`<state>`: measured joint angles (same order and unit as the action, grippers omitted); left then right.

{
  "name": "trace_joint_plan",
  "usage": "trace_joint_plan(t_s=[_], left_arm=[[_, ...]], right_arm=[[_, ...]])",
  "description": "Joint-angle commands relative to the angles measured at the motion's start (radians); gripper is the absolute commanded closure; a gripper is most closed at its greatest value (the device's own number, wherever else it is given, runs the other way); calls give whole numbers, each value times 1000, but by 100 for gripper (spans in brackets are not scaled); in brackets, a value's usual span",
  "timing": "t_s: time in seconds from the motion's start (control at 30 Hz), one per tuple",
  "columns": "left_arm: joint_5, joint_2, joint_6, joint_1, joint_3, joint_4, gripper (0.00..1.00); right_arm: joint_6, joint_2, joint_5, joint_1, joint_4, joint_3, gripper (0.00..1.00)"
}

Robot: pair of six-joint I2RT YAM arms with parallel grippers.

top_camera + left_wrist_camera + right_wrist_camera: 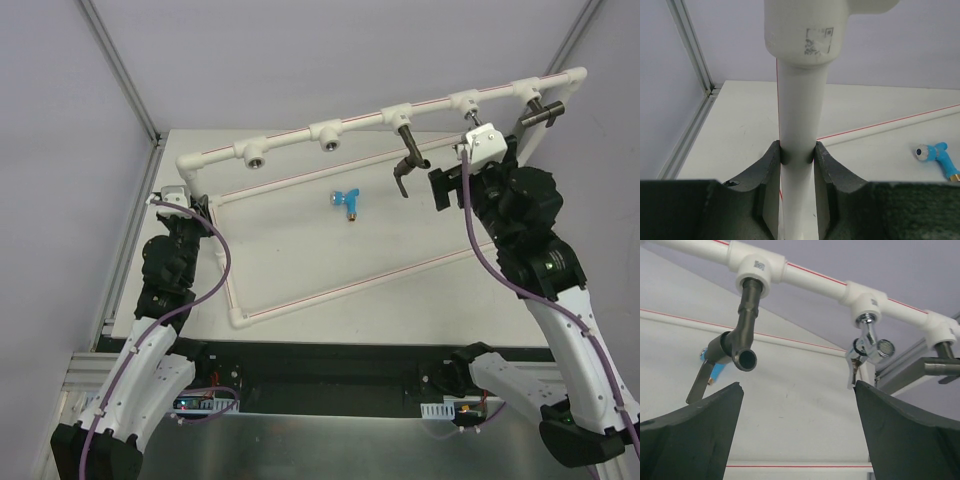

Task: Install the water faucets

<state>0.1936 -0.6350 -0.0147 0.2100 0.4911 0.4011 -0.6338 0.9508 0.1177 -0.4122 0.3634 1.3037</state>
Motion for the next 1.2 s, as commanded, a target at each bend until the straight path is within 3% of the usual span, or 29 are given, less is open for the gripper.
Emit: trace_joint_plan(t_s=[0.0, 0.3, 0.33, 0.5, 0.7, 0.9, 1.17], left_arm=[[-57, 15, 32, 15, 75, 22, 79], [-46, 75, 42, 15, 179, -79, 35], [-40, 80, 51, 15, 190, -90, 27], [-11, 89, 91, 15, 300, -222, 1], [116, 190, 182, 15, 366, -393, 1], [190, 299, 154, 15, 402, -511, 1], [230, 264, 133, 15, 519, -674, 1]], right_arm=[[12, -58, 112, -2, -6, 34, 4], [149, -214, 214, -2, -52, -86, 4], [164, -251, 221, -2, -66, -104, 4], [223, -366, 247, -2, -116, -190, 4], [112, -457, 289, 0, -78, -236, 4], [92, -544, 295, 0, 130, -231, 4], [160, -738, 183, -4, 170, -345, 4]])
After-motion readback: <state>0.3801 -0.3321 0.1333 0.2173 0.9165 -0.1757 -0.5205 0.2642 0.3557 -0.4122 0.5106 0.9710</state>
